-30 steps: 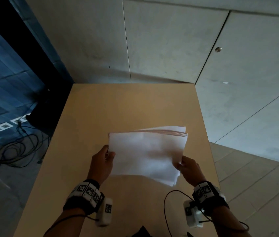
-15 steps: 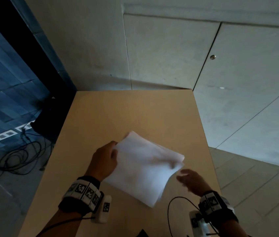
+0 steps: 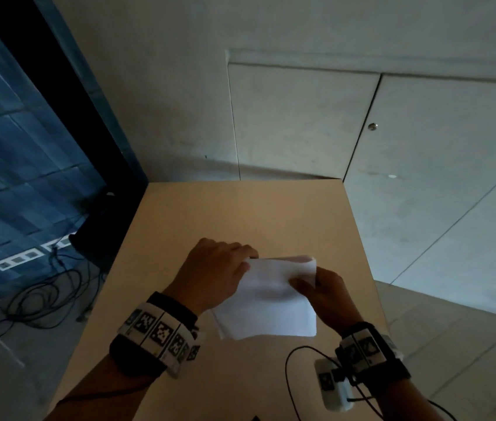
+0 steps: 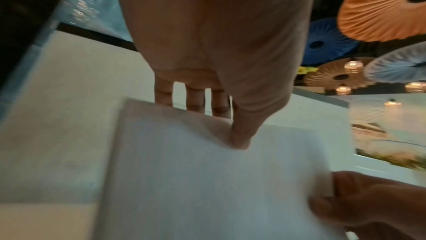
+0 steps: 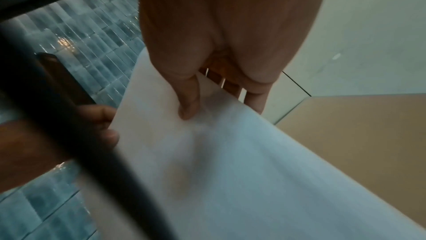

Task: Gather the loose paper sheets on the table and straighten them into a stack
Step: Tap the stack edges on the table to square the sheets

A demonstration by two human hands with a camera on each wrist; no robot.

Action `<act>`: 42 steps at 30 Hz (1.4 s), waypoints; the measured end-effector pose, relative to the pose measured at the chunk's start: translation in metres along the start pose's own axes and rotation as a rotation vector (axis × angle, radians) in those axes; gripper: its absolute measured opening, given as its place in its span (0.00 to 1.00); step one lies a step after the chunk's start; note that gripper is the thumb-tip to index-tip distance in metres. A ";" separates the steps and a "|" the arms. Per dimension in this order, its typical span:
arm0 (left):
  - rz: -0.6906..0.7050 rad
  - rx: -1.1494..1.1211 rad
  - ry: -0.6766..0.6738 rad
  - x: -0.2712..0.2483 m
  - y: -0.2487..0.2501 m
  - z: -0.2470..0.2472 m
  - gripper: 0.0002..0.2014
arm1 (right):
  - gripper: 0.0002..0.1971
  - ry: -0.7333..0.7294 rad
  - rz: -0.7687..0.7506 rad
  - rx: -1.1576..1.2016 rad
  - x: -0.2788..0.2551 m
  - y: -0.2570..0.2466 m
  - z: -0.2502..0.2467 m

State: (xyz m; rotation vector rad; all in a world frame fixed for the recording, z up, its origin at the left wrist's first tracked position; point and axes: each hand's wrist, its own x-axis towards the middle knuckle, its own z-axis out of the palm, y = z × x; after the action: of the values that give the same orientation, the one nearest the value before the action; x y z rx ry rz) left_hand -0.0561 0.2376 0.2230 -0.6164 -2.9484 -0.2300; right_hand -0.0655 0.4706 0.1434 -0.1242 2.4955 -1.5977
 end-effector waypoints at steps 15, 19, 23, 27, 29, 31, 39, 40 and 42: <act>-0.622 -1.044 0.076 -0.050 -0.027 0.094 0.22 | 0.05 0.109 0.059 0.330 -0.006 0.021 0.000; -0.626 -0.850 0.235 -0.047 -0.017 0.105 0.13 | 0.07 0.147 0.038 0.345 -0.005 0.020 0.008; -0.533 -0.711 0.403 -0.046 -0.018 0.104 0.08 | 0.06 0.243 0.009 0.319 -0.001 0.017 0.011; -0.523 -0.629 0.462 -0.048 -0.020 0.112 0.11 | 0.07 0.311 -0.027 0.331 -0.001 0.023 0.022; -0.554 -0.642 0.426 -0.054 -0.020 0.124 0.10 | 0.06 0.294 0.030 0.219 0.000 0.039 0.032; -0.602 -0.676 0.355 -0.061 -0.022 0.137 0.12 | 0.09 0.212 0.102 0.050 -0.001 0.058 0.040; -0.586 -0.634 0.395 -0.056 -0.029 0.131 0.14 | 0.12 0.260 0.086 -0.118 -0.002 0.055 0.042; -0.567 -0.618 0.424 -0.053 -0.030 0.127 0.14 | 0.12 0.284 0.067 -0.131 0.000 0.050 0.039; -0.536 -0.567 0.469 -0.050 -0.031 0.119 0.14 | 0.13 0.319 0.032 -0.134 0.003 0.043 0.034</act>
State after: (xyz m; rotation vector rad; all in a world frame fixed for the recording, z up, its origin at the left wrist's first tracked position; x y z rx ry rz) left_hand -0.0333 0.2110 0.0950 0.1962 -2.4974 -1.1095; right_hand -0.0604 0.4577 0.0898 0.1664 2.8257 -1.5423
